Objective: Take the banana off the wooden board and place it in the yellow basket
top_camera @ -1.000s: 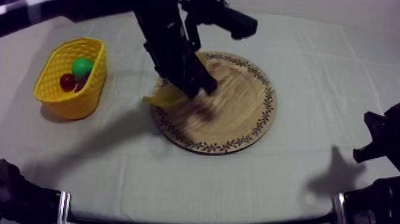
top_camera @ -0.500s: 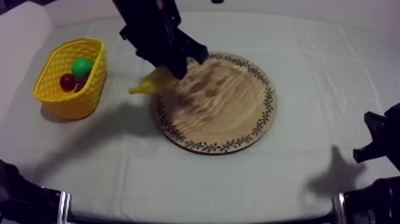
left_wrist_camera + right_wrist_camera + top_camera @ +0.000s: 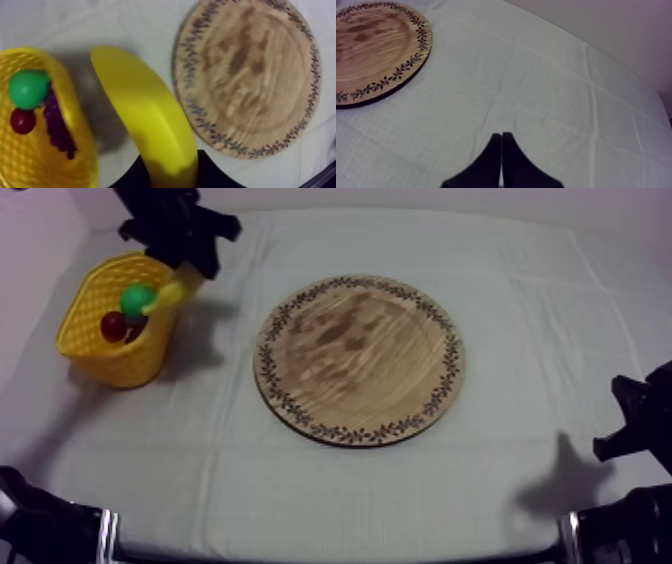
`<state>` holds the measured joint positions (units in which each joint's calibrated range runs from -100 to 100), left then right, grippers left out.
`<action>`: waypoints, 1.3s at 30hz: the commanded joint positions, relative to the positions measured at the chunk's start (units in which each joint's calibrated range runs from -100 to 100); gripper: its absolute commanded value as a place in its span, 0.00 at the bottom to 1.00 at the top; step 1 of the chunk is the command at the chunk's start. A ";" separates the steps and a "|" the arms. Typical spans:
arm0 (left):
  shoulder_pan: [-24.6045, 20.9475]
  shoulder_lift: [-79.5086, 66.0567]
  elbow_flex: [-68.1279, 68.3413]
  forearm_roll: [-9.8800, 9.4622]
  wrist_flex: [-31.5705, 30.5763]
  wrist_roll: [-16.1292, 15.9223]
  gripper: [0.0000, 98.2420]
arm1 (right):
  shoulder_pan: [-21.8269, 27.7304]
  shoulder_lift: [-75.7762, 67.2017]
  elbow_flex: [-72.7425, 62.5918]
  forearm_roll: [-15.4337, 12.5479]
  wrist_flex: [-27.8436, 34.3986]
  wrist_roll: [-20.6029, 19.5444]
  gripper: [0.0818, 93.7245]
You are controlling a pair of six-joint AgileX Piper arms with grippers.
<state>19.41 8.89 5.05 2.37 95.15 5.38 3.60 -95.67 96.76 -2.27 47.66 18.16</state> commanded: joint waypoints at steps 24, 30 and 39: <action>-17.28 2.12 0.05 -3.28 -0.78 -4.50 0.18 | 0.00 0.00 0.01 0.00 0.00 -0.01 0.00; -18.23 6.80 1.61 -2.15 -5.54 -5.91 0.19 | 0.00 0.00 0.01 0.00 0.00 -0.01 0.00; -19.29 11.84 7.16 0.78 -16.01 -10.09 0.33 | 0.00 0.00 0.01 0.00 0.00 -0.01 0.00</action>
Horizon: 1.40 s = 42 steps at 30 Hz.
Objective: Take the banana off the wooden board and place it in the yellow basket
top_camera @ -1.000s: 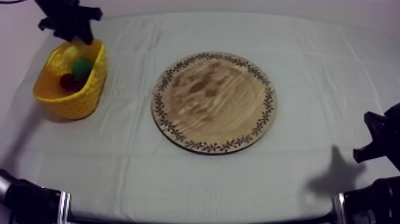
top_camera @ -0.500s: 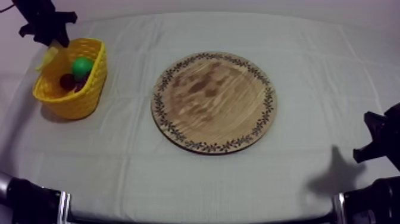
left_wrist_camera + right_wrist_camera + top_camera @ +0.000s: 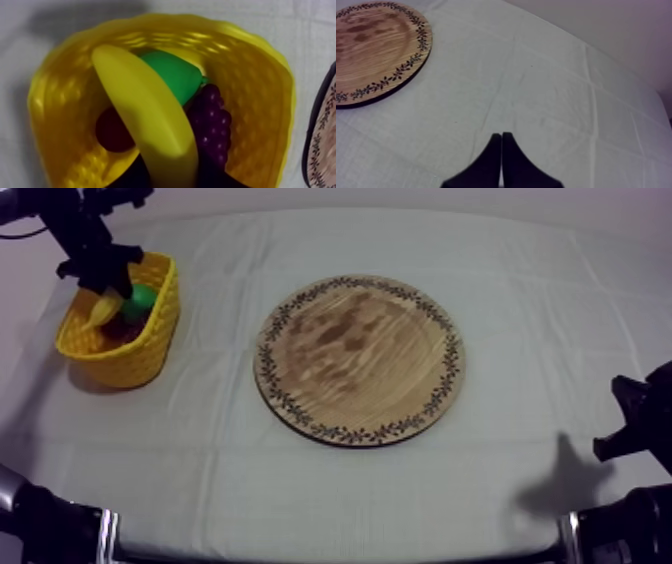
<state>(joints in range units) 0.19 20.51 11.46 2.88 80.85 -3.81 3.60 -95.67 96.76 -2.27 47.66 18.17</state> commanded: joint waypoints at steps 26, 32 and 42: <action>1.30 -16.42 12.19 1.12 -8.18 0.35 0.69 | 0.00 0.00 0.01 0.00 0.00 -0.03 0.00; 2.07 -29.07 22.08 2.01 -13.97 1.05 0.56 | 0.00 0.00 0.01 0.00 0.00 -0.03 0.00; 2.59 -51.27 39.09 2.37 -26.12 2.77 0.29 | 0.00 0.00 0.01 0.00 0.00 -0.03 0.00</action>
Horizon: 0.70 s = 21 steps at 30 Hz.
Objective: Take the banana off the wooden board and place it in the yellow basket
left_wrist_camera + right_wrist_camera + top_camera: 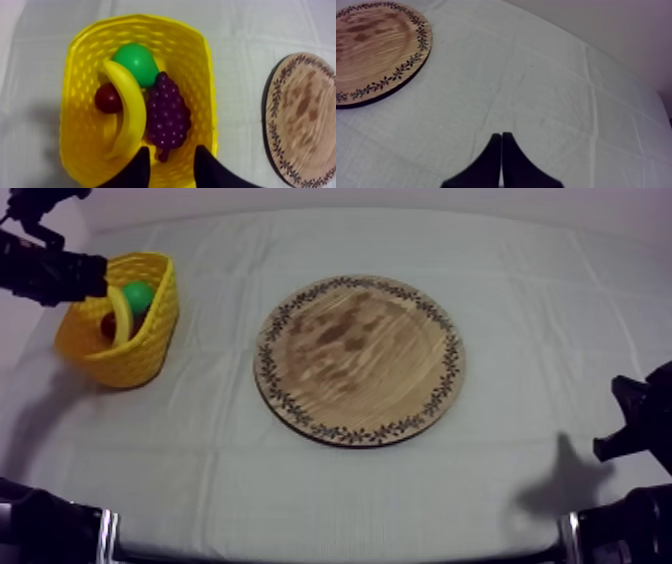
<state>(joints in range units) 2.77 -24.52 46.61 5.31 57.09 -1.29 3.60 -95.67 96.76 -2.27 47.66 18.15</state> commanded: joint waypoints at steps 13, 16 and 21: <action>-0.66 -35.28 28.53 -0.77 -16.41 1.58 0.01 | 0.00 0.00 0.01 0.00 0.00 0.00 0.00; -0.77 -41.90 32.71 -1.80 -17.79 1.59 0.00 | 0.00 0.00 0.01 0.00 0.00 0.00 0.00; -1.29 -51.20 38.33 -3.56 -17.69 2.25 0.00 | 0.00 0.00 0.01 0.00 0.00 0.00 0.00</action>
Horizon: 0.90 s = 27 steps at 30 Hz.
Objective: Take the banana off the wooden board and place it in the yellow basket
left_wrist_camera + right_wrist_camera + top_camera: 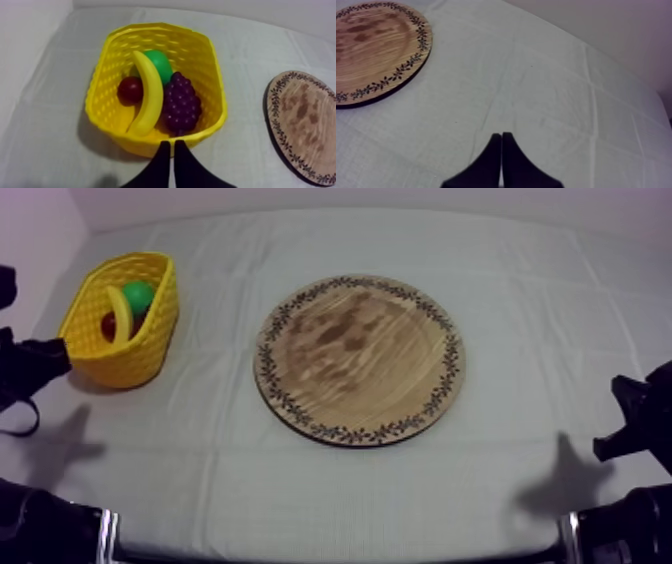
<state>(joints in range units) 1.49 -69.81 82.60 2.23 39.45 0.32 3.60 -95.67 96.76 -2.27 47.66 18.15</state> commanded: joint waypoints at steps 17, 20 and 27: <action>-2.95 -28.53 14.35 -3.96 0.68 3.31 0.00 | 0.06 0.00 0.01 0.00 0.00 0.00 0.00; -3.06 -29.45 14.80 -4.02 0.64 5.67 0.00 | 0.07 0.00 0.01 0.00 0.00 0.00 0.00; -3.24 -29.89 15.94 -4.12 -2.20 9.25 0.00 | 0.07 0.00 0.01 0.00 0.00 0.00 0.00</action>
<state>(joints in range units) -1.73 -99.69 98.44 -1.86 37.90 8.97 3.67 -95.67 96.76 -2.27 47.66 18.15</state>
